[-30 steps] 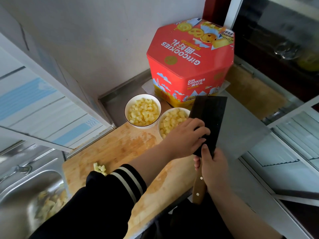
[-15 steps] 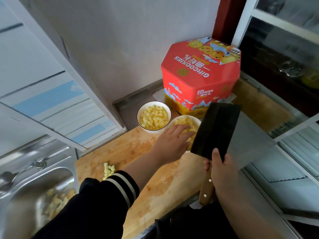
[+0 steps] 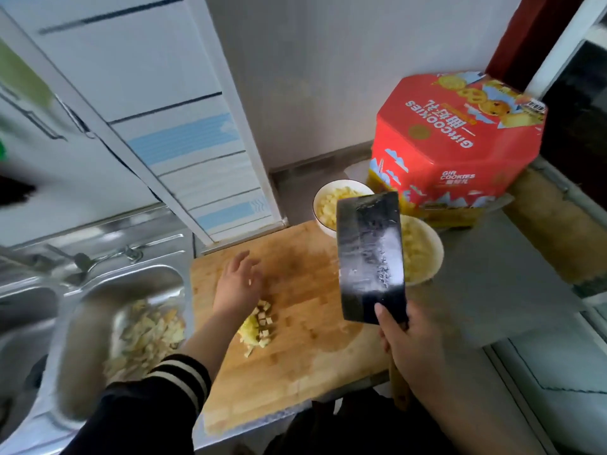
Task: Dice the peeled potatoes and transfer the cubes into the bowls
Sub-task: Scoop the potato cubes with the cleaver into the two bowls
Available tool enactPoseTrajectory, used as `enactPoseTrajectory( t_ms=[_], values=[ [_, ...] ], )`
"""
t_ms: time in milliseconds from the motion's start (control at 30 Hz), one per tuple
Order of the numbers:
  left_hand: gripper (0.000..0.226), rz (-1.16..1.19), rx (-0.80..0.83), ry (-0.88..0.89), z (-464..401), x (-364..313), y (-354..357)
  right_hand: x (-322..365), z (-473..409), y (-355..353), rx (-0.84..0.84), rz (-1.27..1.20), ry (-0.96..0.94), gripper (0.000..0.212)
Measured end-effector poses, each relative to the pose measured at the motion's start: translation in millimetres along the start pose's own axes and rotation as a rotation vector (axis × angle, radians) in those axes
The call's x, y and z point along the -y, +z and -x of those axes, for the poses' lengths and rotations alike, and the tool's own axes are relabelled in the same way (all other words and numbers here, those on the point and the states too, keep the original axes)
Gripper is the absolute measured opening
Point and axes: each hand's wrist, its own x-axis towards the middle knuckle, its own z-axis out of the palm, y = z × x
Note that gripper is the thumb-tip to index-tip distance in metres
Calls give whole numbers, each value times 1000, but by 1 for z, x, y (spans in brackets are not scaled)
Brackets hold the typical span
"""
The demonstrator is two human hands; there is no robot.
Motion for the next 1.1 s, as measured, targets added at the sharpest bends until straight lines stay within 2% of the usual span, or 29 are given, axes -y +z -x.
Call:
enactPoseTrajectory(
  t_ms=[67, 167, 400, 567, 700, 800, 867, 1033, 1100],
  values=[
    [44, -92, 178, -31, 0, 25, 2, -5, -1, 12, 122, 48, 15, 24],
    [48, -104, 272, -1, 3, 42, 6, -15, -6, 28, 248, 143, 76, 27],
    [46, 35, 206, 70, 46, 43, 14, -24, -30, 48, 395, 311, 168, 22],
    [52, 70, 163, 158, 77, 42, 12, -26, -48, 64, 416, 278, 247, 22],
    [61, 174, -60, -29, 84, 56, 11, -31, -58, 74, 424, 253, 275, 19],
    [69, 163, -103, -120, 79, 68, 10, -32, -67, 79, 452, 300, 274, 22],
    [73, 127, -49, -128, 71, 69, 7, -29, -72, 82, 482, 335, 257, 23],
    [53, -28, 214, -8, 43, 55, -1, -20, -83, 90, 555, 390, 233, 21],
    [51, -34, 247, 58, 38, 51, -2, -18, -86, 91, 584, 409, 234, 21]
  ],
)
